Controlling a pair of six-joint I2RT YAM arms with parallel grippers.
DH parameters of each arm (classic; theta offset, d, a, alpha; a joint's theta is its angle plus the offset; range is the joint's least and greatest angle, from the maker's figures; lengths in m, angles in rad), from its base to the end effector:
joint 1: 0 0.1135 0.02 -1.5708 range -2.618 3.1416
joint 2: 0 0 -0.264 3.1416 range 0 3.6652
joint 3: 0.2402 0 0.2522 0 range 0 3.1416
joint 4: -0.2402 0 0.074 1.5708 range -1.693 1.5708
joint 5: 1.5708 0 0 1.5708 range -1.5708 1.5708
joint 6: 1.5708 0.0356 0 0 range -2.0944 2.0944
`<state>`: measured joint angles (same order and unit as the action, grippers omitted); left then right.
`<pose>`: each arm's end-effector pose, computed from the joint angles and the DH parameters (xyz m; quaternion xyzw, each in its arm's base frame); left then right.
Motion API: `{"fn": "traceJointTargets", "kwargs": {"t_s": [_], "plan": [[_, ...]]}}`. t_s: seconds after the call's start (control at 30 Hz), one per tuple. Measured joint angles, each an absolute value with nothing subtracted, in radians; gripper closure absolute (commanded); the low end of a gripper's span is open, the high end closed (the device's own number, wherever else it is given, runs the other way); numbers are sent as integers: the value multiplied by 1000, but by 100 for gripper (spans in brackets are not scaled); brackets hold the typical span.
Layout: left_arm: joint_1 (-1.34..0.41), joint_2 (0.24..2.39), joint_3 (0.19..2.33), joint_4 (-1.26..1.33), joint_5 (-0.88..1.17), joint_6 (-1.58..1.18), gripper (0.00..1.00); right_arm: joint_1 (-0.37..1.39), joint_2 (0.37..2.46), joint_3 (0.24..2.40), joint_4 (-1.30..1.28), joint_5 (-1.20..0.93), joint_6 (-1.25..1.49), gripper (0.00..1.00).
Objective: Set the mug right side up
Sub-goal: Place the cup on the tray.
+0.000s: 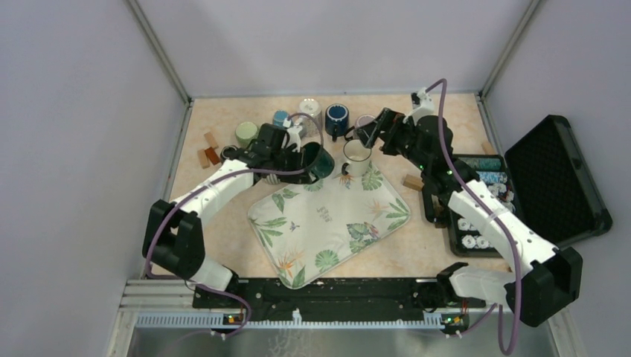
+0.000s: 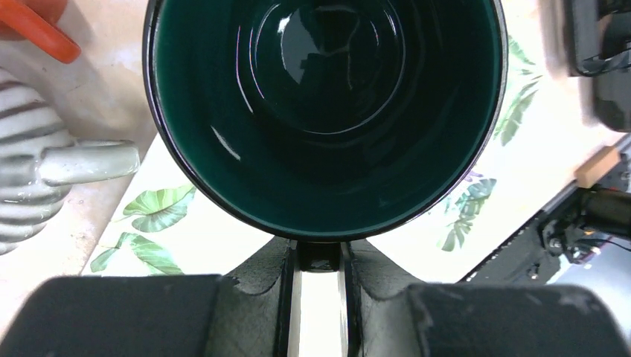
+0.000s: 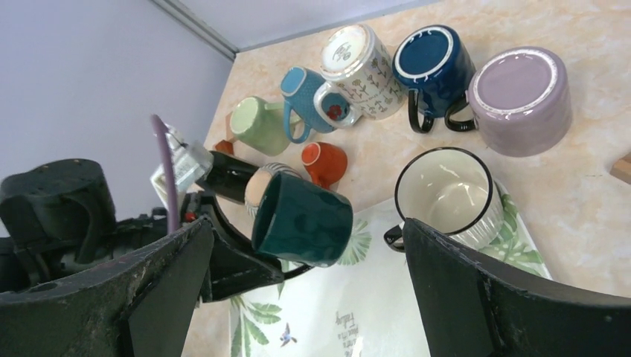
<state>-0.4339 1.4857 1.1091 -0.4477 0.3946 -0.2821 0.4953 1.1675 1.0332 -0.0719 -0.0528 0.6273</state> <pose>0.2846 -0.1469 0.2638 0.1405 0.9050 -0.2962 0.2709 0.2405 0.1321 0.3605 0.0346 0.7753 0.3529 0.5227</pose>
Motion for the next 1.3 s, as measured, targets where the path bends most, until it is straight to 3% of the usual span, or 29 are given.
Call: {"fn": "traceJointTargets", "kwargs": {"t_s": [0.5, 1.3], "plan": [[-506, 1635, 1206, -526, 254, -203, 100, 495, 1127, 1104, -130, 75, 587, 1], [-626, 1795, 1334, -591, 83, -134, 100, 495, 1126, 1109, -143, 93, 578, 1]]}}
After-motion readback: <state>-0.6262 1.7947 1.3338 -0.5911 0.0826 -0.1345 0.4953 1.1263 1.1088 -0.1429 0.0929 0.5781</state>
